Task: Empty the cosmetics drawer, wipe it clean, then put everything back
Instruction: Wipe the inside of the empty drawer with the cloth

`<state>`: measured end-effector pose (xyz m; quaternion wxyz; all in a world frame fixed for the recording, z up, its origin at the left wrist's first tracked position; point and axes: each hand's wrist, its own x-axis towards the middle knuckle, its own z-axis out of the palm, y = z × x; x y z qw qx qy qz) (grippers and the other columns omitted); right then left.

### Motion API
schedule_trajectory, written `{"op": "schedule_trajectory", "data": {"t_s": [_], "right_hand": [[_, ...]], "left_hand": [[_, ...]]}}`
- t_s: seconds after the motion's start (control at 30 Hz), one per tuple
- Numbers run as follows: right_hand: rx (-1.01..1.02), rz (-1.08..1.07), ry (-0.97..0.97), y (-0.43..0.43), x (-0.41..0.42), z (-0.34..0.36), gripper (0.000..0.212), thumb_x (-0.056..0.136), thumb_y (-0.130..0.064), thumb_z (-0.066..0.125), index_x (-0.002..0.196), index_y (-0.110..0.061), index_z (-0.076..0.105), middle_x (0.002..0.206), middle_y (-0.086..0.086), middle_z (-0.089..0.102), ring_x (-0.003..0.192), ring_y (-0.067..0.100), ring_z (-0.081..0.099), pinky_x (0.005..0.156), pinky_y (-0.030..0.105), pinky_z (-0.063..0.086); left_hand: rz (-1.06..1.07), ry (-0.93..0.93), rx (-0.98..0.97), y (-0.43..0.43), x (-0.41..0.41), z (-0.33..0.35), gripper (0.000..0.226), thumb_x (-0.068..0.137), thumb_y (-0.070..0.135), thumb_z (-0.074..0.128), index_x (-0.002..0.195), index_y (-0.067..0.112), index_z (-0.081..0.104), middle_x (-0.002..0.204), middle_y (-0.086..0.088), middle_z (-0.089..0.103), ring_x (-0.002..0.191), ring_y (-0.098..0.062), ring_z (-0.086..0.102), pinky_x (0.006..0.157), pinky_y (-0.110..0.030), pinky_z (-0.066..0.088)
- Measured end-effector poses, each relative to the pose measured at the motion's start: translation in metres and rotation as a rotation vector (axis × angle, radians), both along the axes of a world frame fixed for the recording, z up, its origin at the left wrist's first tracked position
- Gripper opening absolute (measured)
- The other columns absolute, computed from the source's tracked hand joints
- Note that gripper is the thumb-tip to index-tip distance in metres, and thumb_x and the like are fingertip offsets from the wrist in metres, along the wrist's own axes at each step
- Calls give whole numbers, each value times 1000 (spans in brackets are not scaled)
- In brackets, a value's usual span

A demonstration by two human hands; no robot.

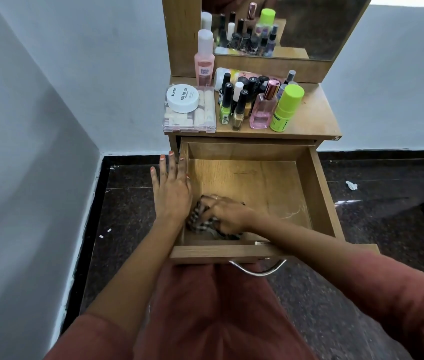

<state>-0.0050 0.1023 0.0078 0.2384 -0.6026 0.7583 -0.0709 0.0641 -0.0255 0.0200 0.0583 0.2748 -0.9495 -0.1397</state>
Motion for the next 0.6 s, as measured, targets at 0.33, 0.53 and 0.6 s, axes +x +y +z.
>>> {"op": "schedule_trajectory", "data": {"t_s": [0.33,0.53,0.6], "right_hand": [[-39,-261,22,12,-46,3,40,87,-13,56,126,-20,54,126,7,48,116,24,44,105,36,36],[-24,-292,116,-14,-29,-4,44,90,-15,51,134,-20,45,129,8,41,119,27,36,102,36,31],[-28,-235,110,-19,-19,-6,43,88,-15,52,131,-15,47,130,9,40,122,28,34,105,39,32]], "left_hand": [[-58,-41,22,-9,10,1,48,100,29,18,146,21,9,156,-4,-2,144,-21,-12,116,-38,-10],[-58,-13,37,-6,6,-2,48,100,26,20,146,17,12,156,-5,5,144,-21,-6,116,-39,-5],[-63,-10,29,-5,6,-3,48,100,25,20,146,16,12,156,-5,6,145,-20,-5,117,-38,-5]]}}
